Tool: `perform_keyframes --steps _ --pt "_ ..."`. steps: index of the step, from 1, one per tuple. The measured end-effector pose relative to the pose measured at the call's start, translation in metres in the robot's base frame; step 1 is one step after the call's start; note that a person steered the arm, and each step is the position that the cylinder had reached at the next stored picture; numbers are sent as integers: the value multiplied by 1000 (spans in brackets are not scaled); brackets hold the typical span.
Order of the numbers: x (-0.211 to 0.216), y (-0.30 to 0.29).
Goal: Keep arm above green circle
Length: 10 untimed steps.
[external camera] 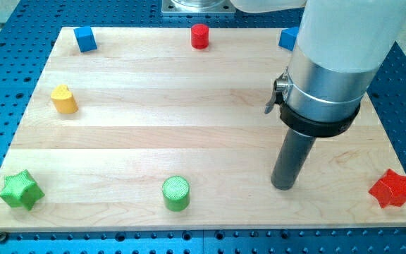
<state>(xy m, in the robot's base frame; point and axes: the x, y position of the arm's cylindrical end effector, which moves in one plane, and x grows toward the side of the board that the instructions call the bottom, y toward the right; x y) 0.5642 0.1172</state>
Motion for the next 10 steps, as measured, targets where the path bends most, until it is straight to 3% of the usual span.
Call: perform_keyframes --steps 5,8,9,10 --pt "-1 -3" --pt "24 -3" --pt "-23 -73" --pt "-68 -221"
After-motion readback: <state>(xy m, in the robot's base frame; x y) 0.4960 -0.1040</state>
